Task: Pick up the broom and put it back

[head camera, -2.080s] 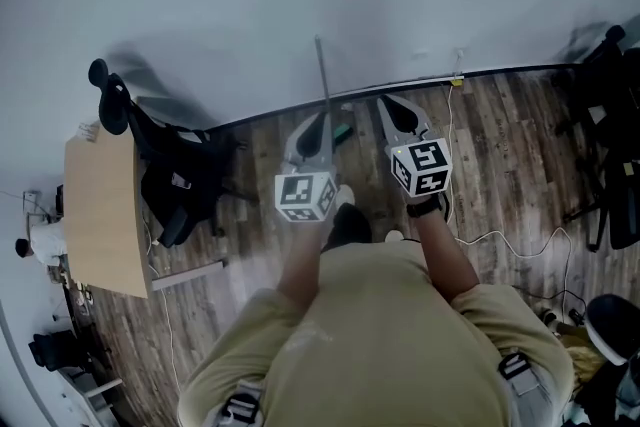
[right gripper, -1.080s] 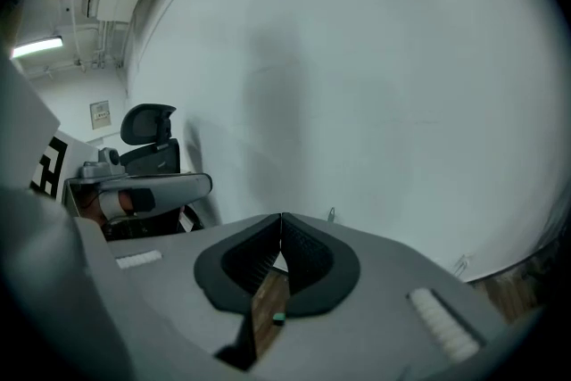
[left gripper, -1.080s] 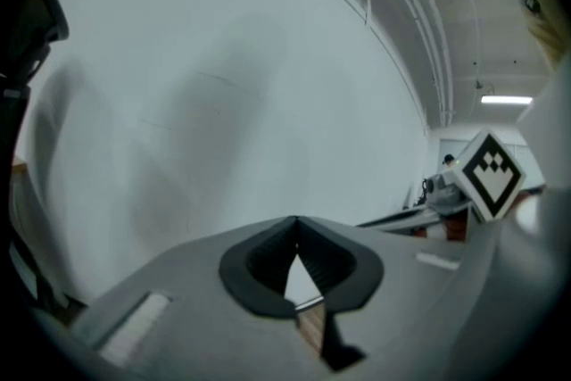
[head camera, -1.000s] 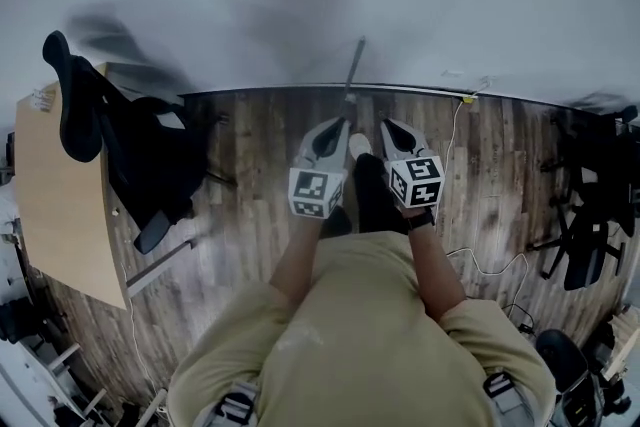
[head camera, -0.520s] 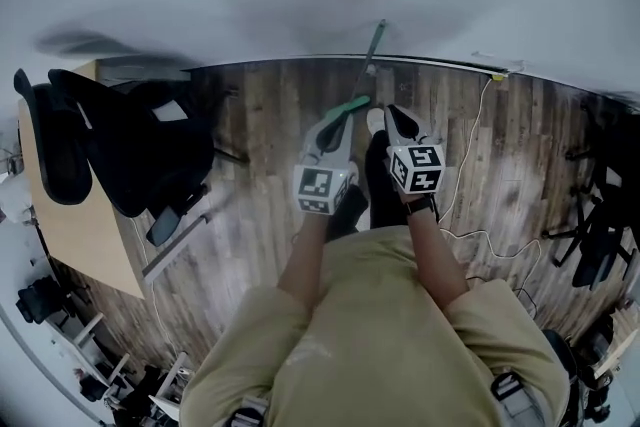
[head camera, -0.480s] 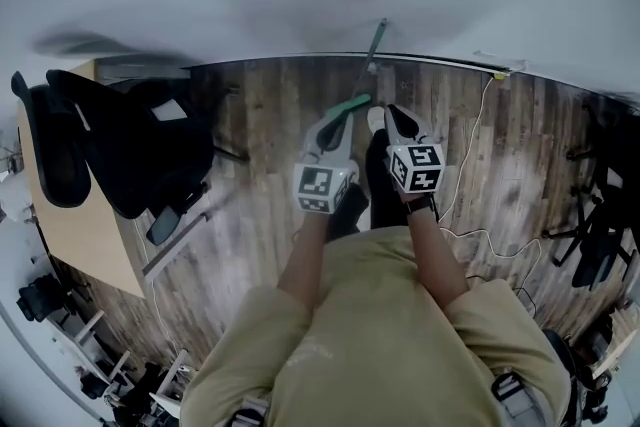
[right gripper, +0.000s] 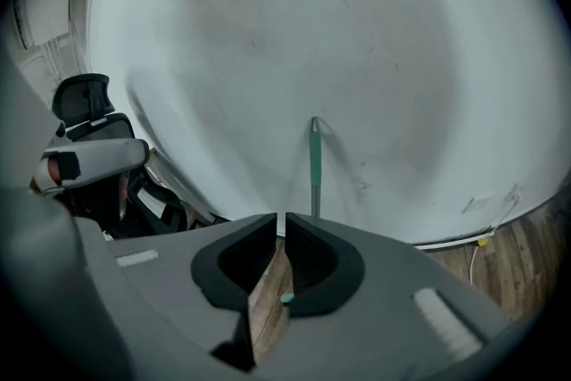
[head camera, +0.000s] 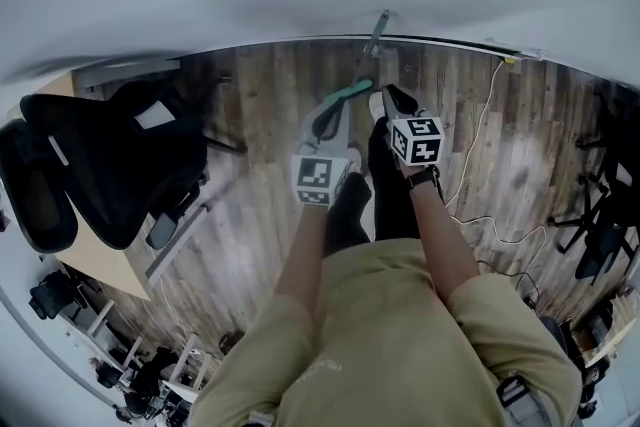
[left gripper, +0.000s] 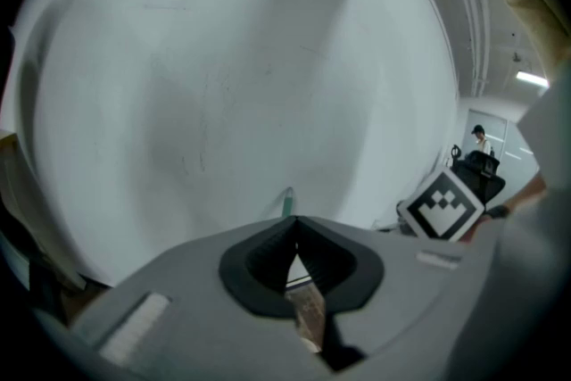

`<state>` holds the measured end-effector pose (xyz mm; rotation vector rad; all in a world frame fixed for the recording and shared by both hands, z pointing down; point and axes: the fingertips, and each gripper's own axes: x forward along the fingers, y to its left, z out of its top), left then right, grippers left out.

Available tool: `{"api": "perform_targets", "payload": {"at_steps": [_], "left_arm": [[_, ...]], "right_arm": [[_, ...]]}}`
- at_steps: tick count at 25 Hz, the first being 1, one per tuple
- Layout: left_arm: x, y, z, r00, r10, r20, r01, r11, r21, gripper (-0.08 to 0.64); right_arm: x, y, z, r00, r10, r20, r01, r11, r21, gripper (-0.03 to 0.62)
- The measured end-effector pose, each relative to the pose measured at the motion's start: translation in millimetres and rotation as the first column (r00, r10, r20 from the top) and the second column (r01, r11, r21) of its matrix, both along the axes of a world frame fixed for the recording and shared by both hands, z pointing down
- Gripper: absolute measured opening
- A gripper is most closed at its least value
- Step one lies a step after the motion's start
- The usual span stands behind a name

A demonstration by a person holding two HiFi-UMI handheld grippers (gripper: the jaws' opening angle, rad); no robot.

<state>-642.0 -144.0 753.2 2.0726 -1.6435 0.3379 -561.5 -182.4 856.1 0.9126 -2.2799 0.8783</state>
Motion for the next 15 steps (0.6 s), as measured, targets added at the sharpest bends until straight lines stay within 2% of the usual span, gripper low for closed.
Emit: {"api": "perform_targets", "payload": {"at_steps": [8,15], "left_arm": [[-5,-13,26,1.000,-0.019,-0.013,0.019,1.000,-0.023,0.003],[-15,-21,38,0.997,-0.077,-0.033,0.076,0.997,-0.022,0.003]], "right_arm": [[-31,-30,61,0.996,-0.087,-0.016,0.087,0.996,-0.039,0.068],[-41,-71,110,1.000,-0.030,-0.007,0.029,0.996,-0.079,0.105]]}}
